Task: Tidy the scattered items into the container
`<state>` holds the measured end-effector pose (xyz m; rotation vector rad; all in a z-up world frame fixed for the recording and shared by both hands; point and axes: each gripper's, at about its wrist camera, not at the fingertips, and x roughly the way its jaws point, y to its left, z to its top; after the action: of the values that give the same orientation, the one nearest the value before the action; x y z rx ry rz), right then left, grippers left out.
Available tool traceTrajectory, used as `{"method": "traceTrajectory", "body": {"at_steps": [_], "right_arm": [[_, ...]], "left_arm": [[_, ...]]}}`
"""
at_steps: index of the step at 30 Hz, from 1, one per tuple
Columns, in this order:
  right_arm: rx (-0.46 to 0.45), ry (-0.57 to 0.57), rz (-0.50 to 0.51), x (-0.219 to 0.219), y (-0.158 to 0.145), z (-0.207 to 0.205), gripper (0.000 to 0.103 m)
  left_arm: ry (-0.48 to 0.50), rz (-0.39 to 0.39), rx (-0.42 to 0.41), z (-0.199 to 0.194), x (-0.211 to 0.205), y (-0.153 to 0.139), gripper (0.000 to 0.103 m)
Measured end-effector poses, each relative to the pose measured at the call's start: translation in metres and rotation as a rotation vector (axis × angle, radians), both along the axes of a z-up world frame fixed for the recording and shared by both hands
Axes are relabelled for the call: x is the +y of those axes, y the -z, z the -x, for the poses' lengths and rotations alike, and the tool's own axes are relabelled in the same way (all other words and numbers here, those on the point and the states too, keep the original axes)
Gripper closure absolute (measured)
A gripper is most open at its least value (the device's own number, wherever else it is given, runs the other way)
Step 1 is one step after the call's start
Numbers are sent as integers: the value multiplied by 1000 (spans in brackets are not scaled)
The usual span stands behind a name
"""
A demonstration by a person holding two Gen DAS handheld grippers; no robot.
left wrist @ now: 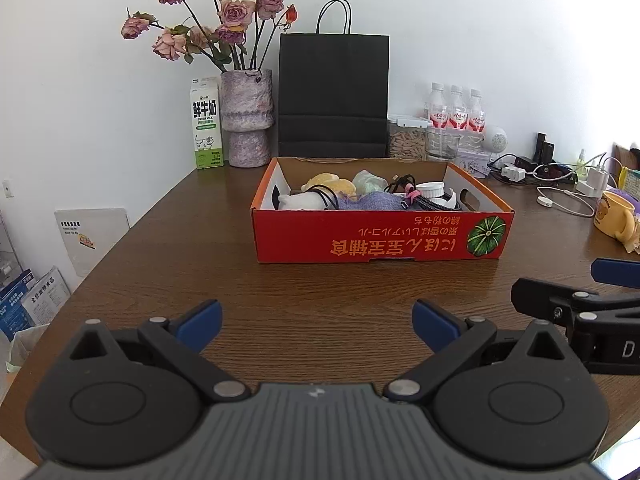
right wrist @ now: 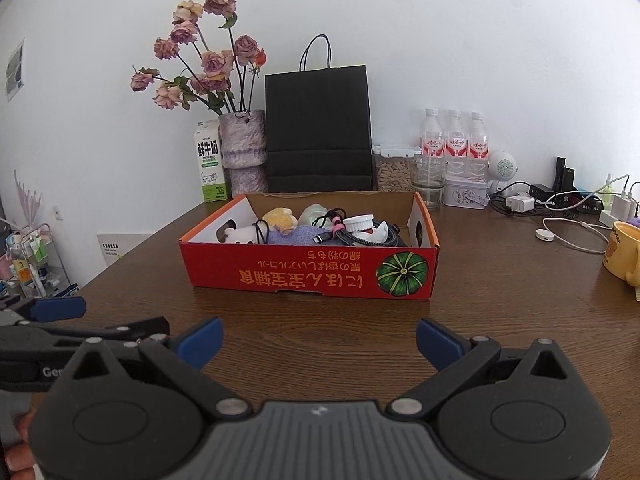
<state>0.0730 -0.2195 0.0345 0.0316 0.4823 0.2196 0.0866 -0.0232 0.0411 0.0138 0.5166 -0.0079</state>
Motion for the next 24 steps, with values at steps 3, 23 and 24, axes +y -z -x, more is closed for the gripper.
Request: {"method": "traceTrajectory", "body": {"at_steps": [3,23,24], "right_arm": [[4,-4,1,2,0,1,0],[28,0,-5,1,7,-2,0],[29,0,-5,1,7,-2,0]], "left_arm": [[-1,6,6,1,0,0,0],[-13,12,24,-1,-3,3,0],[-13,12,24,-2,-3,3,0]]}}
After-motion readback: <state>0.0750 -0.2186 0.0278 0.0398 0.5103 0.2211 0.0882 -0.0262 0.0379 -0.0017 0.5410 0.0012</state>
